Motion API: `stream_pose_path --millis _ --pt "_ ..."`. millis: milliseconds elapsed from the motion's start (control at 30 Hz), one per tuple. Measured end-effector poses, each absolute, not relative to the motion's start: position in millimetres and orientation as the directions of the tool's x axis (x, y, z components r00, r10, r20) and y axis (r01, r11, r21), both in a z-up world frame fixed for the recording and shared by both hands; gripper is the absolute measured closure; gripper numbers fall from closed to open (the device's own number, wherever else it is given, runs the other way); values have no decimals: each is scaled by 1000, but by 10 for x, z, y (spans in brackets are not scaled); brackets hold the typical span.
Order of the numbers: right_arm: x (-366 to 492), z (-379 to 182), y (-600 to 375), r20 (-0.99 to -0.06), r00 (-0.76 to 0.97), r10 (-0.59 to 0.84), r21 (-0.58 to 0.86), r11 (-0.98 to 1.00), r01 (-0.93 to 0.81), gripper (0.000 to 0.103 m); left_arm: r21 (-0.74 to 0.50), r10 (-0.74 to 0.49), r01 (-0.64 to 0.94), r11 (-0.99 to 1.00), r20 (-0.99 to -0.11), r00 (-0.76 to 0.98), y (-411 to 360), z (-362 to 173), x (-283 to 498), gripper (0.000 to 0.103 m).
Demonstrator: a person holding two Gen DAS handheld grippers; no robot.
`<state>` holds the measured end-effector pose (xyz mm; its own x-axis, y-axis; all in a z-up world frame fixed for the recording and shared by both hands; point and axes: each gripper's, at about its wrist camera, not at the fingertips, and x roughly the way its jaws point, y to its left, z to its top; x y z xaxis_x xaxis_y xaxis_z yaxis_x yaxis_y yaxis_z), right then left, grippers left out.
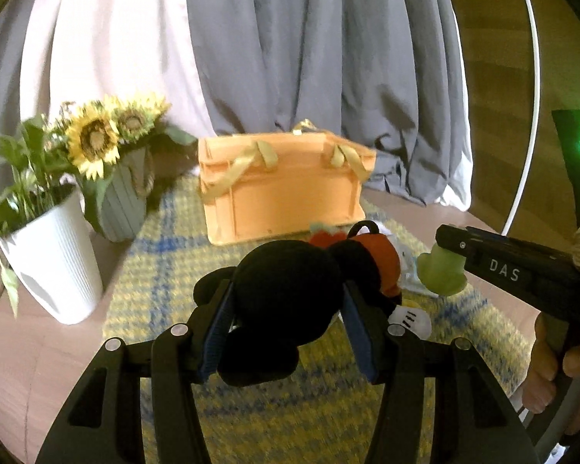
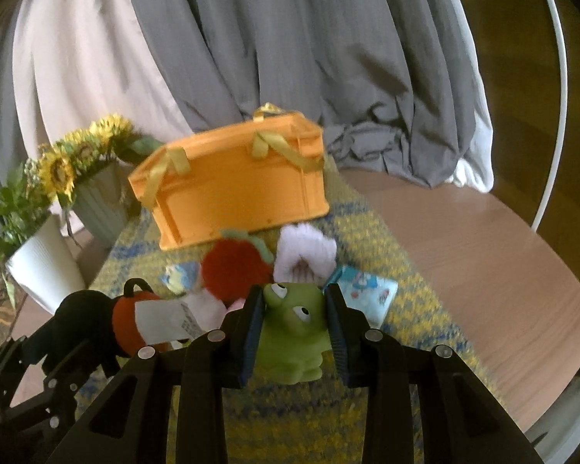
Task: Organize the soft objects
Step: 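Lift the Mickey plush and green frog toward the orange crate with both tools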
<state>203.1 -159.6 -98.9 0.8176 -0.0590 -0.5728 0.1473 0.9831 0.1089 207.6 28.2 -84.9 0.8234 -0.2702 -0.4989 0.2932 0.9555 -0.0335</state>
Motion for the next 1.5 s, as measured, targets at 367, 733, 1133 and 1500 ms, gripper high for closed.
stream_pose_path --millis 367,733,1133,1500 --pt "2091 -568 -1373 -480 873 -86 113 981 159 70 4 -287 315 949 -403 869 525 -438 2215 49" --pt "2116 -265 -1115 -394 906 -154 134 966 222 70 17 -348 373 928 -325 880 772 -132 2426 49" --pt "2292 -24 -1090 -319 935 -154 136 969 206 70 32 -328 348 937 -264 907 731 101 2646 49" --pt "2665 161 -1356 -265 962 -65 132 986 103 70 50 -238 254 966 -213 948 416 280 2937 49"
